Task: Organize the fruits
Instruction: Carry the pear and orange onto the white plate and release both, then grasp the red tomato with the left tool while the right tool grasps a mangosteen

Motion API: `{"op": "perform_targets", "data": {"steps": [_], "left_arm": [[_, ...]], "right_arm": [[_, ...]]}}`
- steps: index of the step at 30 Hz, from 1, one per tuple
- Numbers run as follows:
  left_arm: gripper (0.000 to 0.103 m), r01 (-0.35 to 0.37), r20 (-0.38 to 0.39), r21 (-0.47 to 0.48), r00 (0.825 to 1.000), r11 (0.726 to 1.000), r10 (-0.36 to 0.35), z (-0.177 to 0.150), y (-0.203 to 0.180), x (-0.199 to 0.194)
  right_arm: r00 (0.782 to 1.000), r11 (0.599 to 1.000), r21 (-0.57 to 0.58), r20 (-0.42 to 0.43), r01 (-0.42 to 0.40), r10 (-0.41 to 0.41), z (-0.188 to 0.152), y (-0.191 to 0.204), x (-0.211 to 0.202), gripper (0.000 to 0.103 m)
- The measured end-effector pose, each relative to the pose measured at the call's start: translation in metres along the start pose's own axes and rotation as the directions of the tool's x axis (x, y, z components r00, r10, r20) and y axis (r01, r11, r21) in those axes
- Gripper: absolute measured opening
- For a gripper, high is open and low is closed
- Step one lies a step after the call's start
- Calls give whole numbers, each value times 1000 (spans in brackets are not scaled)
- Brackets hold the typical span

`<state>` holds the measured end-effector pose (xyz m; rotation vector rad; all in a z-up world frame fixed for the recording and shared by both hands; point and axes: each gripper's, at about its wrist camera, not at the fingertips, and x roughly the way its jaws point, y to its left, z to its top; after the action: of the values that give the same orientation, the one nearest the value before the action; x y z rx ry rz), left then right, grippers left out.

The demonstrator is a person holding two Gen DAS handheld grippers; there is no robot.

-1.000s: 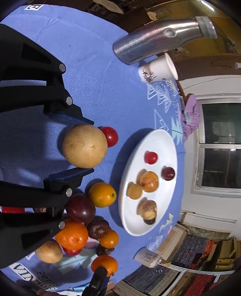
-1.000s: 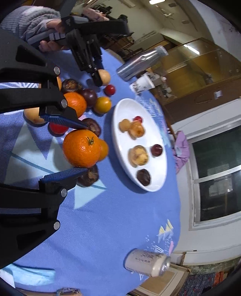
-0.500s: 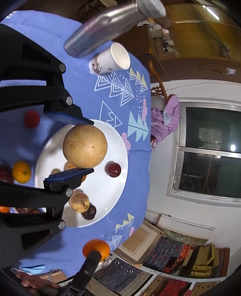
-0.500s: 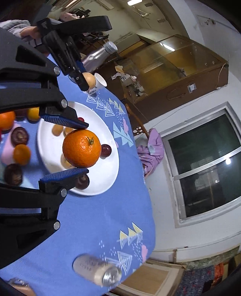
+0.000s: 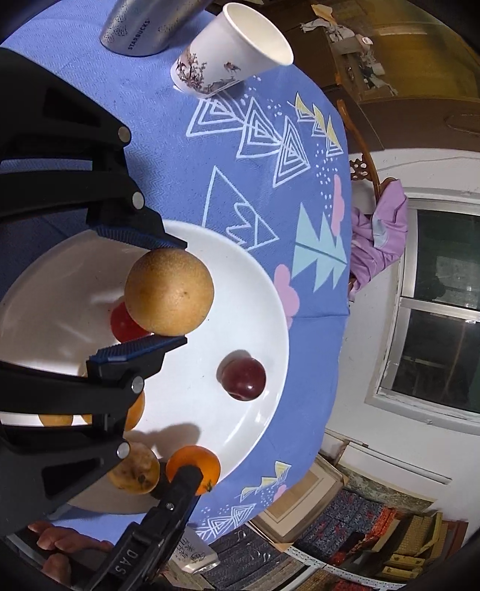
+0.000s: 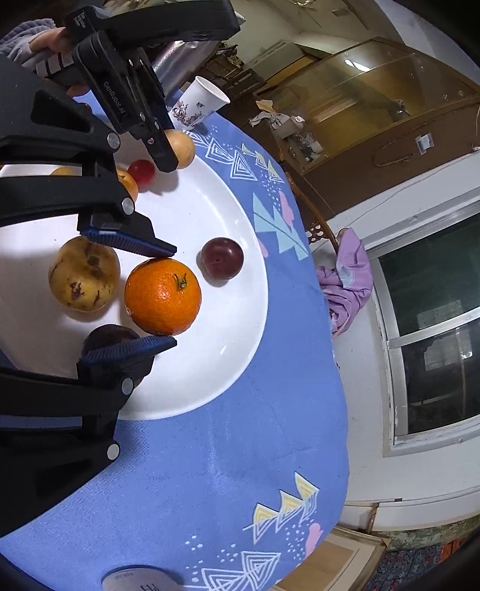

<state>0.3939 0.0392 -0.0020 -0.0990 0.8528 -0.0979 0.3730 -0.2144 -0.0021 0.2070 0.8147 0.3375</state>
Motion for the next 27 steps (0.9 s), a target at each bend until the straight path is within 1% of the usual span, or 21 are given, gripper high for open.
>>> {"op": "perform_targets", "data": {"steps": [2,3,4,5,8,9,11,13,15,17,19,21,23,25,27], "left_arm": [[60,8,12,-2,1000,1000,-8,0,1,-3],[63,20,23,-7,1000,1000,-20,0,1,-7],[68,19,40,-13,999,1000,-19,1,1,-14],[72,20,55,-17,998,1000,-19,1,2,-19],[73,39,90,-35,995,999,-36,1,5,-44],[74,44,103,-44,994,998,-40,-1,7,-54],[84,31,140,-51,990,998,-23,-6,10,-77],[85,-11,159,-36,987,999,17,-11,12,-96],[85,-47,170,-41,984,998,54,-21,19,-115],[86,-43,173,-52,984,998,52,-40,30,-132],[88,-53,168,-65,984,996,63,-64,43,-142],[88,-71,140,-75,987,995,81,-85,56,-143],[88,-85,118,-101,988,991,96,-101,68,-138],[88,-99,100,-108,989,989,110,-108,70,-129],[88,-116,101,-71,987,991,123,-110,64,-121]], "right_arm": [[1000,1000,22,8,-18,18,0,-4,-4,45],[1000,999,28,20,-22,22,1,-5,-9,46],[999,999,32,40,-29,27,3,-6,-16,46],[998,999,35,57,-37,35,4,-6,-23,46],[991,996,43,116,-73,68,8,-4,-54,49],[988,996,41,133,-83,77,8,-2,-64,52],[981,994,32,170,-105,98,4,4,-90,58],[974,993,14,197,-118,113,-3,11,-115,64],[974,994,-9,199,-107,106,-9,20,-133,66],[970,992,-35,208,-121,126,-19,28,-154,68],[968,990,-57,212,-126,135,-35,32,-173,73],[969,991,-79,213,-111,125,-53,32,-185,74],[969,992,-85,220,-93,110,-75,24,-196,75],[973,995,-68,217,-67,81,-95,10,-198,75],[978,998,-55,202,-35,45,-110,-3,-195,75]]}}
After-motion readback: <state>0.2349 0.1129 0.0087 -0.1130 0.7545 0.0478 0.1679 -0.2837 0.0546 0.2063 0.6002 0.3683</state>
